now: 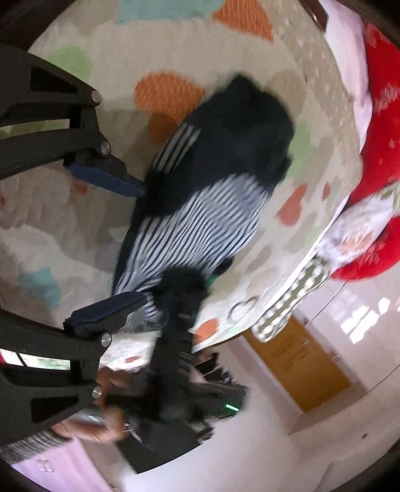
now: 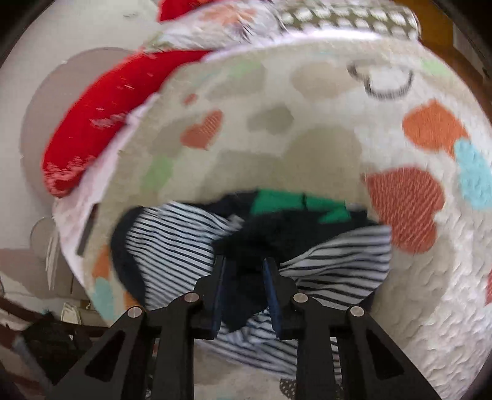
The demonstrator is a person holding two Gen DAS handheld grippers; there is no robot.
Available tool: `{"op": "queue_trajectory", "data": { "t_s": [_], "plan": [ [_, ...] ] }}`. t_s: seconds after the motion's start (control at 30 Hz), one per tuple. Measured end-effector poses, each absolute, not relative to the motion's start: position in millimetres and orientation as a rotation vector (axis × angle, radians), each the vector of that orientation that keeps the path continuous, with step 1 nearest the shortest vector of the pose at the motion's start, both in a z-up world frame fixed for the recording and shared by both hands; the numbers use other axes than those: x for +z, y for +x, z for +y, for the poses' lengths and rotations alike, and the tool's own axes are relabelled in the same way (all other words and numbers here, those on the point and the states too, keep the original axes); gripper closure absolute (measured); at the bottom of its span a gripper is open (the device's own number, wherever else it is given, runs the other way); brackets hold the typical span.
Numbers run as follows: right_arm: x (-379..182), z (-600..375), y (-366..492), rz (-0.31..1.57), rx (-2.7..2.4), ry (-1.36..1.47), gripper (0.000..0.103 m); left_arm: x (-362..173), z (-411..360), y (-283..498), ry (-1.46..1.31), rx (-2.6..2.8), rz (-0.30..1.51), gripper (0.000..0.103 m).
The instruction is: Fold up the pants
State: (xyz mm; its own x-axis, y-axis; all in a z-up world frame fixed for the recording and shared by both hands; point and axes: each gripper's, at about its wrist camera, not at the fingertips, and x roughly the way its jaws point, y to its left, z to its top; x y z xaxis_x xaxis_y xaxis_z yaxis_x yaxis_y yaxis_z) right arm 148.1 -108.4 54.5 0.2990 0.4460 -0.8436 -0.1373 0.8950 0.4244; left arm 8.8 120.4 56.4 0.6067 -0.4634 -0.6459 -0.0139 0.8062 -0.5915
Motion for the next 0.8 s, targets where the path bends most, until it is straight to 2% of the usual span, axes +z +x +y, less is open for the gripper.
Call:
{"op": "queue_trajectory", "data": {
  "t_s": [0.1,0.17,0.27,0.3,0.33,0.37,0.4,0.57,0.73,0.8],
  "plan": [
    [30.1,-105.4,153.3,1.273,0.37,0.269,0.077,54.5,152.2,8.3,-0.667,-0.198,0.866,0.039],
    [43.2,-106.2,151.4,1.263,0.373,0.256,0.077,50.7,178.0,7.3,-0.735,-0.151,0.839,0.029],
    [75.4,-101.7,145.2,1.227,0.466,0.306,0.075,43.9,211.7,2.9,-0.809,-0.085,0.802,0.026],
    [82.0,-97.6,144.6,1.223,0.495,0.319,0.065,41.9,219.7,2.3,-0.825,-0.07,0.796,0.026],
    [93.6,-87.0,145.0,1.218,0.541,0.323,0.059,40.1,229.1,0.8,-0.843,-0.054,0.788,0.026],
    [98.7,-79.6,144.5,1.215,0.564,0.314,0.043,38.6,236.9,-0.2,-0.856,-0.04,0.781,0.026],
    [103.7,-66.9,146.1,1.219,0.592,0.293,0.033,37.0,242.5,-2.4,-0.865,-0.03,0.776,0.026],
    [93.8,16.2,168.3,1.325,0.612,0.13,0.031,36.0,258.9,-9.3,-0.862,0.001,0.751,0.026],
    [69.2,102.4,187.7,1.367,0.515,-0.15,0.031,33.8,263.2,-14.2,-0.843,0.002,0.74,0.026],
    [51.2,127.2,189.2,1.389,0.466,-0.265,0.025,30.4,264.8,-13.2,-0.853,-0.009,0.745,0.026]
  ]
}}
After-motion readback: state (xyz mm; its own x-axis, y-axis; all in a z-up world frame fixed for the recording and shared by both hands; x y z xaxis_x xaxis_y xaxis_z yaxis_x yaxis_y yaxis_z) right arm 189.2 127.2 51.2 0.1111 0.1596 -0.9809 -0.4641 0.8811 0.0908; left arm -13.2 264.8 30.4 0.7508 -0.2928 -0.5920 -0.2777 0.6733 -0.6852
